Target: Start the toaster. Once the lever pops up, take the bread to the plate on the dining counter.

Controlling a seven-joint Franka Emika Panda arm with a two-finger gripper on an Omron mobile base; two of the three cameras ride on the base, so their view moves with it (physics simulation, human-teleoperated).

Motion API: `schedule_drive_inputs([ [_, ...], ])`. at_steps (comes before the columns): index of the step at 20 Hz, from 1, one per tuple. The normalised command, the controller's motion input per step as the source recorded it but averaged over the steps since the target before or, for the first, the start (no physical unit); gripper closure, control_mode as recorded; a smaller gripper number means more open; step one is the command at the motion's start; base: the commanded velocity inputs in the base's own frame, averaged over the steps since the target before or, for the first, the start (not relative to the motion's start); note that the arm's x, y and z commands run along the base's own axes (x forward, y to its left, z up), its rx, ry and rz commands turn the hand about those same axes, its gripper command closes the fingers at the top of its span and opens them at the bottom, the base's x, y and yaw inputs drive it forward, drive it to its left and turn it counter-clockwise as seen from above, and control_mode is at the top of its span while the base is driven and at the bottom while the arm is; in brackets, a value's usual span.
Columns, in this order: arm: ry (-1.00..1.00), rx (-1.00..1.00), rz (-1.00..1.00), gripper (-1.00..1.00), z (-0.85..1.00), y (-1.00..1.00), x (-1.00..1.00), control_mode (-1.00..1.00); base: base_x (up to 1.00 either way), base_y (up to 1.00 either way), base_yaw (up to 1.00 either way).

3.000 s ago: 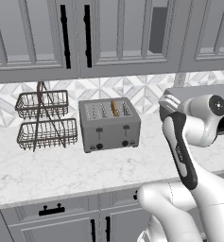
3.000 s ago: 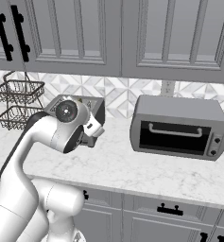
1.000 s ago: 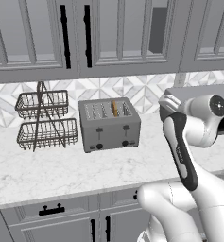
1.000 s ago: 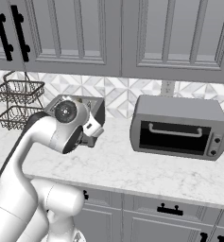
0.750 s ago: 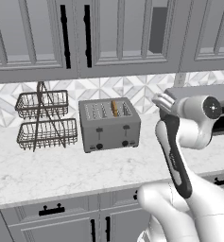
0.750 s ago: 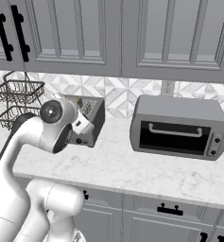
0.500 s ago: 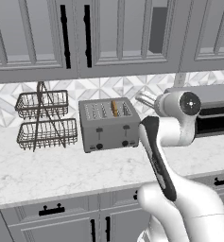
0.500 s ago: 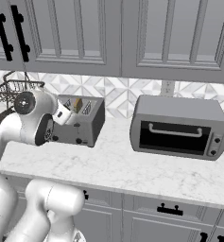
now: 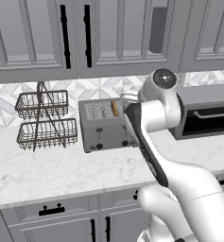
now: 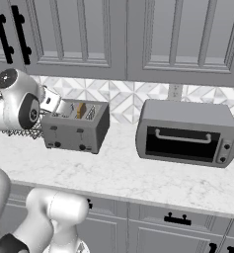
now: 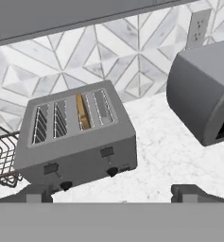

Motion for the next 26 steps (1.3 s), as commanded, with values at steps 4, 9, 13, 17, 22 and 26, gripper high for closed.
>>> schedule_drive_inputs([
  [4,0.07,0.08,0.2,-1.0,-0.02,-0.18,0.0,-1.0,0.0,0.0,0.0],
  [9,0.02,-0.01,0.01,1.0,-0.12,0.14,0.0,-1.0,0.0,0.0,0.0],
  [13,0.0,-0.07,0.04,1.0,-0.28,0.19,0.06,-1.0,0.0,0.0,0.0],
  [17,0.0,-0.09,0.06,-1.0,-0.38,0.2,0.26,-1.0,0.0,0.0,0.0],
  [22,-0.05,-0.05,0.11,-1.0,-0.44,0.0,0.51,-1.0,0.0,0.0,0.0],
  [26,-0.03,0.0,0.04,-1.0,0.0,0.0,0.58,-1.0,0.0,0.0,0.0],
])
